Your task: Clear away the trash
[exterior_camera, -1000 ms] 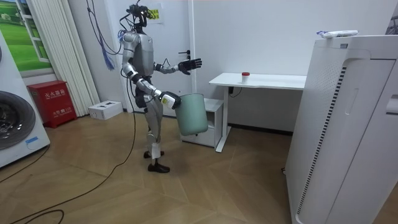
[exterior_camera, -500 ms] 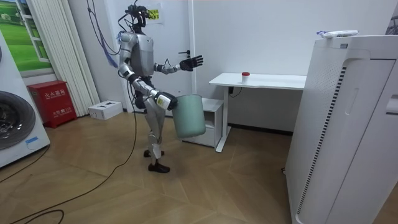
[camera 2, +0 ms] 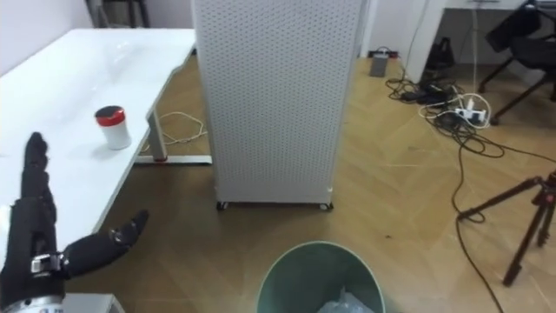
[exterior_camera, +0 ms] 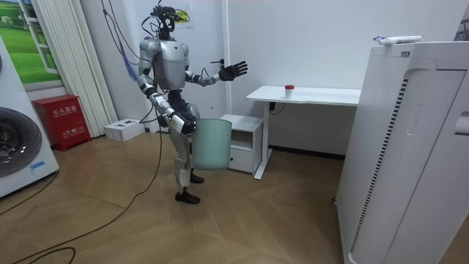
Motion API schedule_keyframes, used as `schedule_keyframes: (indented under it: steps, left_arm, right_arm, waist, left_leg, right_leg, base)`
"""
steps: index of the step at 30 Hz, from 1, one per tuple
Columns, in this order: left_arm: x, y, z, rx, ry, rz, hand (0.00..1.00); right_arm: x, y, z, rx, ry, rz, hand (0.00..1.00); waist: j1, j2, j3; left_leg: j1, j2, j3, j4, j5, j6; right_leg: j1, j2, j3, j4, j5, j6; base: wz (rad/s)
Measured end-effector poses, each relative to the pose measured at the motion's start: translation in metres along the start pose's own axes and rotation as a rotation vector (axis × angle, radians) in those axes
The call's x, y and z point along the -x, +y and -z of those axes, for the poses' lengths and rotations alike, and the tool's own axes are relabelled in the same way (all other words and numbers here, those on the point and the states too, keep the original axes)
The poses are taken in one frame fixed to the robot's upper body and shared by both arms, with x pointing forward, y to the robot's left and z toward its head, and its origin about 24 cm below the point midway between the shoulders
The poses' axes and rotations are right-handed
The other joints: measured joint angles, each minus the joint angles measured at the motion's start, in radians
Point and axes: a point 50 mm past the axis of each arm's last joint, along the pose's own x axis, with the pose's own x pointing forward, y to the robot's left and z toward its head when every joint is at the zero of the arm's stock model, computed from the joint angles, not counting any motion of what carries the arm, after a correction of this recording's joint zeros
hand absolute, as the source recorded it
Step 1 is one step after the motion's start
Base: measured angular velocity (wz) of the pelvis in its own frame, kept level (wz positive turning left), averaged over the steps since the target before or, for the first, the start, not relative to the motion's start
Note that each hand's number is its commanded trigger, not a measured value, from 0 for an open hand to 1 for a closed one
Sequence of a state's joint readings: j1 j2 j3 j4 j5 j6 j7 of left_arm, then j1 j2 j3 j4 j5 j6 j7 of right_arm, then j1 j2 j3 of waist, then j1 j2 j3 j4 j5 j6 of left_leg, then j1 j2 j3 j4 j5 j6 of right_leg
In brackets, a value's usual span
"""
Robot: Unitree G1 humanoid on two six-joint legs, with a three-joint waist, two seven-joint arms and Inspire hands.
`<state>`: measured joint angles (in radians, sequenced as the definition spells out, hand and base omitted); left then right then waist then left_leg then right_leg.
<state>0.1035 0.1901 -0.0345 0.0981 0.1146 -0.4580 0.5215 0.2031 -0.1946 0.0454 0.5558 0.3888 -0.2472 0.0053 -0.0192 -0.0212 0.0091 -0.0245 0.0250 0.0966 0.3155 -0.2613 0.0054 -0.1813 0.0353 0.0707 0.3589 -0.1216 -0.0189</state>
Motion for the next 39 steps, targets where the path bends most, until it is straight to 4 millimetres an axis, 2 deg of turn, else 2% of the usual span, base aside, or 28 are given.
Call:
schedule_keyframes:
  steps: [4, 11, 14, 16, 19, 21, 22, 23, 24, 25, 26, 27, 28, 30, 31, 32, 34, 35, 36, 37, 38, 39]
  left_arm:
    - [-0.001, 0.003, 0.0, 0.0, -0.005, -0.018, 0.0]
    - [-0.001, 0.005, 0.0, -0.001, -0.001, -0.031, 0.0]
    - [0.0, 0.006, 0.001, -0.002, 0.001, -0.039, 0.0]
    - [0.001, 0.007, 0.002, -0.006, 0.008, -0.042, 0.0]
    - [0.005, 0.009, 0.004, -0.013, 0.02, -0.042, 0.0]
    - [0.006, 0.009, 0.005, -0.016, 0.026, -0.043, 0.0]
    - [0.006, 0.009, 0.005, -0.017, 0.027, -0.043, 0.0]
    - [0.007, 0.01, 0.008, -0.021, 0.037, -0.042, 0.0]
    - [0.008, 0.009, 0.009, -0.022, 0.045, -0.041, 0.0]
    - [0.008, 0.009, 0.009, -0.014, 0.047, -0.04, 0.0]
    - [0.009, 0.007, 0.01, 0.013, 0.06, -0.043, 0.0]
    - [0.01, 0.007, 0.011, 0.018, 0.067, -0.048, 0.0]
    - [0.011, 0.007, 0.011, 0.017, 0.067, -0.053, 0.0]
    - [0.01, 0.01, 0.01, 0.015, 0.052, -0.07, 0.0]
    - [0.01, 0.011, 0.01, 0.014, 0.052, -0.072, 0.0]
    - [0.009, 0.013, 0.01, 0.007, 0.049, -0.078, 0.0]
    - [0.009, 0.013, 0.01, 0.005, 0.048, -0.071, 0.0]
    - [0.009, 0.013, 0.01, 0.005, 0.048, -0.067, 0.0]
    - [0.009, 0.013, 0.01, 0.005, 0.048, -0.06, 0.0]
    - [0.009, 0.013, 0.01, 0.004, 0.048, -0.058, 0.0]
    - [0.009, 0.012, 0.009, 0.007, 0.046, -0.058, 0.0]
    - [0.008, 0.012, 0.009, 0.01, 0.046, -0.057, 0.0]
  right_arm:
    - [0.0, 0.003, -0.002, -0.002, -0.01, -0.027, 1.0]
    - [-0.001, 0.007, -0.006, -0.002, -0.027, -0.068, 1.0]
    - [-0.001, 0.01, -0.005, -0.002, -0.024, -0.082, 1.0]
    - [0.0, 0.011, -0.004, -0.001, -0.021, -0.091, 1.0]
    - [0.002, 0.011, 0.0, 0.001, -0.004, -0.094, 1.0]
    - [0.004, 0.01, 0.002, 0.009, 0.006, -0.092, 1.0]
    - [0.004, 0.009, 0.002, 0.01, 0.007, -0.089, 1.0]
    - [0.004, 0.008, 0.003, 0.008, 0.01, -0.083, 1.0]
    - [0.005, 0.008, 0.004, 0.003, 0.012, -0.072, 1.0]
    - [0.006, 0.007, 0.005, -0.002, 0.015, -0.062, 1.0]
    - [0.007, 0.006, 0.006, -0.005, 0.021, -0.044, 1.0]
    - [0.007, 0.004, 0.008, -0.009, 0.026, -0.027, 1.0]
    - [0.008, 0.004, 0.009, -0.01, 0.031, -0.019, 1.0]
    - [0.01, 0.002, 0.015, -0.016, 0.055, -0.007, 1.0]
    - [0.012, 0.002, 0.017, -0.016, 0.062, -0.007, 1.0]
    - [0.013, 0.003, 0.018, -0.016, 0.067, -0.012, 1.0]
    - [0.011, 0.002, 0.014, -0.019, 0.055, -0.011, 1.0]
    - [0.012, 0.001, 0.015, -0.021, 0.057, -0.008, 1.0]
    - [0.012, 0.002, 0.015, -0.022, 0.057, -0.006, 1.0]
    - [0.011, 0.002, 0.015, -0.02, 0.057, -0.004, 1.0]
    - [0.01, 0.002, 0.012, -0.017, 0.05, -0.005, 1.0]
    - [0.008, 0.001, 0.009, -0.014, 0.04, -0.008, 1.0]
  waist:
    - [0.002, 0.0, -0.0001]
    - [0.025, 0.001, 0.0008]
    - [0.028, -0.003, 0.0024]
    - [0.029, -0.003, 0.0028]
    - [0.031, -0.011, 0.0075]
    - [0.028, -0.007, 0.0114]
    - [0.026, -0.004, 0.0139]
    - [0.027, -0.001, 0.0158]
    - [0.016, -0.003, 0.014]
    - [0.009, -0.007, 0.0164]
    - [0.012, -0.012, 0.0181]
    - [0.028, -0.01, 0.0165]
    - [0.037, -0.004, 0.0139]
    - [0.054, 0.007, 0.0088]
    - [0.053, 0.001, 0.0069]
    - [0.054, -0.004, -0.0023]
    - [0.052, -0.024, 0.0023]
    - [0.053, -0.029, 0.003]
    - [0.055, -0.041, 0.0025]
    - [0.057, -0.049, 0.0023]
    - [0.065, -0.057, 0.0033]
    - [0.079, -0.056, 0.0056]
  left_leg:
    - [0.008, -0.001, -0.006, -0.019, 0.0, 0.0]
    - [0.047, 0.005, -0.02, -0.054, 0.0, 0.0]
    - [0.05, 0.016, -0.019, -0.04, -0.005, -0.006]
    - [0.041, 0.018, -0.019, -0.014, -0.016, -0.012]
    - [0.011, 0.032, -0.018, 0.096, -0.033, -0.034]
    - [-0.061, 0.051, -0.022, 0.274, -0.03, -0.039]
    - [-0.09, 0.055, -0.031, 0.329, -0.022, -0.044]
    - [-0.154, 0.052, -0.063, 0.42, -0.001, -0.042]
    - [-0.209, 0.035, -0.073, 0.405, -0.003, -0.039]
    - [-0.242, 0.026, -0.072, 0.385, -0.003, -0.039]
    - [-0.296, 0.001, -0.063, 0.321, 0.006, -0.038]
    - [-0.331, -0.009, -0.049, 0.223, 0.041, -0.041]
    - [-0.342, -0.01, -0.042, 0.167, 0.067, -0.04]
    - [-0.365, -0.01, -0.044, 0.006, 0.164, -0.023]
    - [-0.366, -0.01, -0.043, 0.002, 0.189, -0.017]
    - [-0.364, -0.013, -0.025, 0.008, 0.23, 0.0]
    - [-0.363, -0.024, 0.019, 0.039, 0.257, 0.031]
    - [-0.362, -0.03, 0.029, 0.053, 0.254, 0.038]
    - [-0.353, -0.038, 0.047, 0.089, 0.244, 0.063]
    - [-0.349, -0.044, 0.06, 0.107, 0.224, 0.071]
    - [-0.339, -0.059, 0.074, 0.146, 0.172, 0.078]
    - [-0.325, -0.06, 0.094, 0.184, 0.128, 0.091]
  right_leg:
    - [0.0, 0.001, -0.009, -0.015, -0.001, -0.001]
    - [0.024, 0.002, -0.054, -0.037, -0.005, -0.009]
    - [0.031, -0.003, -0.109, -0.032, -0.017, -0.02]
    - [0.033, -0.004, -0.131, -0.029, -0.026, -0.029]
    - [0.04, -0.003, -0.147, 0.002, -0.066, -0.045]
    - [0.058, 0.005, -0.141, 0.019, -0.091, -0.067]
    - [0.063, 0.009, -0.142, 0.023, -0.094, -0.072]
    - [0.068, 0.01, -0.142, 0.03, -0.102, -0.082]
    - [0.068, 0.011, -0.139, 0.033, -0.111, -0.09]
    - [0.069, 0.009, -0.137, 0.036, -0.118, -0.091]
    - [0.07, 0.005, -0.137, 0.041, -0.127, -0.092]
    - [0.075, 0.005, -0.136, 0.041, -0.133, -0.094]
    - [0.078, 0.005, -0.143, 0.041, -0.136, -0.098]
    - [0.091, 0.007, -0.165, 0.076, -0.181, -0.088]
    - [0.096, 0.005, -0.171, 0.087, -0.199, -0.085]
    - [0.096, -0.006, -0.173, 0.115, -0.237, -0.075]
    - [0.111, -0.037, -0.181, 0.143, -0.285, -0.057]
    - [0.122, -0.044, -0.182, 0.144, -0.296, -0.051]
    - [0.145, -0.065, -0.189, 0.146, -0.318, -0.04]
    - [0.157, -0.078, -0.197, 0.153, -0.329, -0.031]
    - [0.165, -0.112, -0.227, 0.208, -0.347, -0.006]
    - [0.139, -0.143, -0.26, 0.333, -0.339, 0.014]
  base:
    - [-0.1]
    - [-0.08]
    - [0.0]
    - [0.02]
    - [0.11]
    - [0.19]
    - [0.18]
    - [0.34]
    - [0.45]
    - [0.52]
    - [0.19]
    - [0.0]
    - [-0.21]
    - [-0.05]
    - [0.12]
    - [0.19]
    - [0.21]
    - [0.18]
    - [0.1]
    - [0.0]
    - [-0.23]
    - [-0.24]
